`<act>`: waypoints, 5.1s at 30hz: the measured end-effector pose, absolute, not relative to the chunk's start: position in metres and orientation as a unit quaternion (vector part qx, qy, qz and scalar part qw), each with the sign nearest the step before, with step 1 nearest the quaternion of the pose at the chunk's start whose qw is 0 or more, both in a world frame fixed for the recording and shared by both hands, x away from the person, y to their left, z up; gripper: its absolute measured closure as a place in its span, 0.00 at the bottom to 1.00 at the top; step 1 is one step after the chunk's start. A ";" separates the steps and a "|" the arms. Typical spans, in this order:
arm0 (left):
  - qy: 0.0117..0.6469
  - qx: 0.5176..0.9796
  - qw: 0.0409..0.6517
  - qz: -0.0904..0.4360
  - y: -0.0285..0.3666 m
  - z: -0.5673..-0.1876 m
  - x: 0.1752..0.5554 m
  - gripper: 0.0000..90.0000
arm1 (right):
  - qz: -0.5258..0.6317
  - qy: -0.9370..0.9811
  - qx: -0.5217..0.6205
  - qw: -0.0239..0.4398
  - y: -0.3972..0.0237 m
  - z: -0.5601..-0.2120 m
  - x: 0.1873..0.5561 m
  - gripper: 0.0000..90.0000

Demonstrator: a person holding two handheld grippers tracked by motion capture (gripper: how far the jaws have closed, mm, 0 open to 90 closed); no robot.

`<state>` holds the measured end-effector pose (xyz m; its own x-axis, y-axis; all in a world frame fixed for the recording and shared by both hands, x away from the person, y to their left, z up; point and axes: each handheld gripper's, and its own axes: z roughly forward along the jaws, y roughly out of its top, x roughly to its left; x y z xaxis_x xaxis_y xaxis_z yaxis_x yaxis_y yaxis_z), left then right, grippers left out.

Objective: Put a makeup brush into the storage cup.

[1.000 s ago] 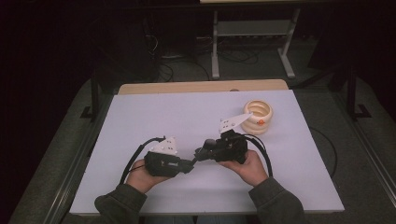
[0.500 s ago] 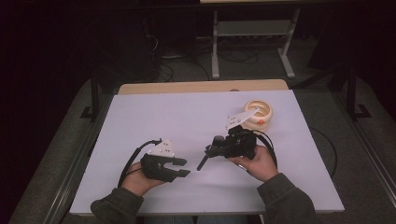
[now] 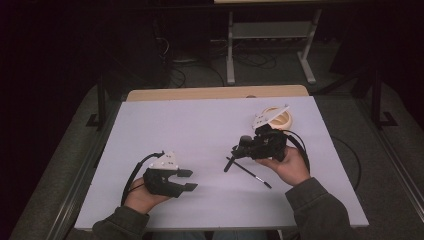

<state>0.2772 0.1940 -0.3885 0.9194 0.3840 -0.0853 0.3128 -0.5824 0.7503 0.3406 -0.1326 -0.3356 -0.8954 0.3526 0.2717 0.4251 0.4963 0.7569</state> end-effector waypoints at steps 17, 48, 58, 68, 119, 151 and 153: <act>0.210 0.883 0.416 0.054 0.208 -0.388 0.276 0.52 | -0.437 -0.864 -0.251 0.012 -0.157 -0.315 0.354 0.86; 0.219 0.879 0.420 0.060 0.215 -0.386 0.278 0.49 | -0.421 -0.853 -0.305 -0.046 -0.199 -0.273 0.382 0.86; 0.219 0.878 0.422 0.061 0.217 -0.385 0.278 0.48 | -0.412 -0.842 -0.343 -0.068 -0.214 -0.260 0.401 0.86; 0.222 0.876 0.424 0.060 0.217 -0.385 0.277 0.47 | -0.415 -0.824 -0.378 -0.079 -0.231 -0.256 0.414 0.86; 0.220 0.878 0.422 0.057 0.215 -0.386 0.277 0.43 | -0.397 -0.780 -0.471 -0.105 -0.272 -0.293 0.436 0.85; 0.219 0.879 0.420 0.056 0.216 -0.388 0.279 0.43 | -0.378 -0.798 -0.460 -0.095 -0.248 -0.333 0.429 0.83; 0.220 0.878 0.421 0.055 0.215 -0.388 0.278 0.43 | -0.373 -0.800 -0.460 -0.095 -0.249 -0.334 0.429 0.81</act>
